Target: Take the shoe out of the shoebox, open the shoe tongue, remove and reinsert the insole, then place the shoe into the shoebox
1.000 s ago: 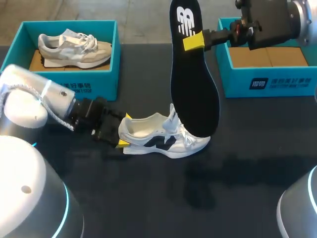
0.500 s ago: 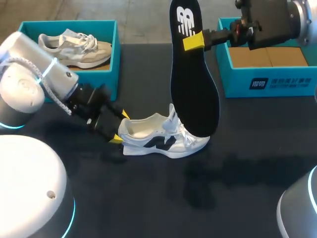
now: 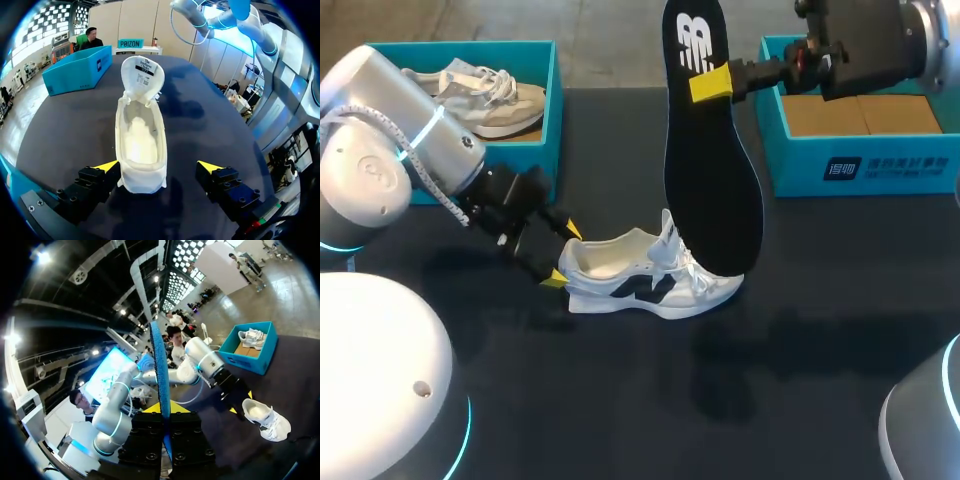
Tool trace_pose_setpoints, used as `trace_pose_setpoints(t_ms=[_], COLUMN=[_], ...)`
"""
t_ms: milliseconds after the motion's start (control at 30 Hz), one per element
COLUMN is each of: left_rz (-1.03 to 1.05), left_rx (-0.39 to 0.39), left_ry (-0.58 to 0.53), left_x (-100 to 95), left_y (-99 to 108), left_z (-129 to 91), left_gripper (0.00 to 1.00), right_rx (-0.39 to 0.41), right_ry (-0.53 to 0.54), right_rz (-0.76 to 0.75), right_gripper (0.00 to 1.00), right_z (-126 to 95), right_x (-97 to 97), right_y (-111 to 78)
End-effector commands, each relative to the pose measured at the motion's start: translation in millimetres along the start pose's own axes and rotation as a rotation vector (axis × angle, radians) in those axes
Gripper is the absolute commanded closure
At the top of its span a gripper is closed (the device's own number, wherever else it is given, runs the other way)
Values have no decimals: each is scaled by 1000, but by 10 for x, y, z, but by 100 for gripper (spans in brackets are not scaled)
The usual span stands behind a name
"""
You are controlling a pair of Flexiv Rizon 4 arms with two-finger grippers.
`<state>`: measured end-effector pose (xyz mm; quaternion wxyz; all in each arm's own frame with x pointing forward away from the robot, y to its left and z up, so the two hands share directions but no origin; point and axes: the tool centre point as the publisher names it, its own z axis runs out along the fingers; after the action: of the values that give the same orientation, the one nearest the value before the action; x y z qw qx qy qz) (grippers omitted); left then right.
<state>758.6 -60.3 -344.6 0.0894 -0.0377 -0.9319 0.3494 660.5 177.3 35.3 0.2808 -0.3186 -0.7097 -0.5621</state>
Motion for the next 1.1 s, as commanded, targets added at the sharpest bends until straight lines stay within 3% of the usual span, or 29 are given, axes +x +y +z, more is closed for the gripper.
trace_pose_setpoints(t_ms=[33,267,867,1100], left_rz=[-28,-146,-185,-164], left_rx=[-62,-258,-558,-618], left_ry=[12,-12,-47,-73], left_x=[-9,-23,-23,-6], left_y=[-45,-115,-287,-334], left_z=[-1,-40,-133,-154], left_gripper=[0,0,0,0], right_rx=[3,3,3,3], right_ry=[-2,-2,-2,-2], right_rz=[2,2,2,2], right_gripper=[100,100,100,100], right_z=[29,29,29,29], right_x=[-10,-10,-10,-10], right_y=[21,21,21,21])
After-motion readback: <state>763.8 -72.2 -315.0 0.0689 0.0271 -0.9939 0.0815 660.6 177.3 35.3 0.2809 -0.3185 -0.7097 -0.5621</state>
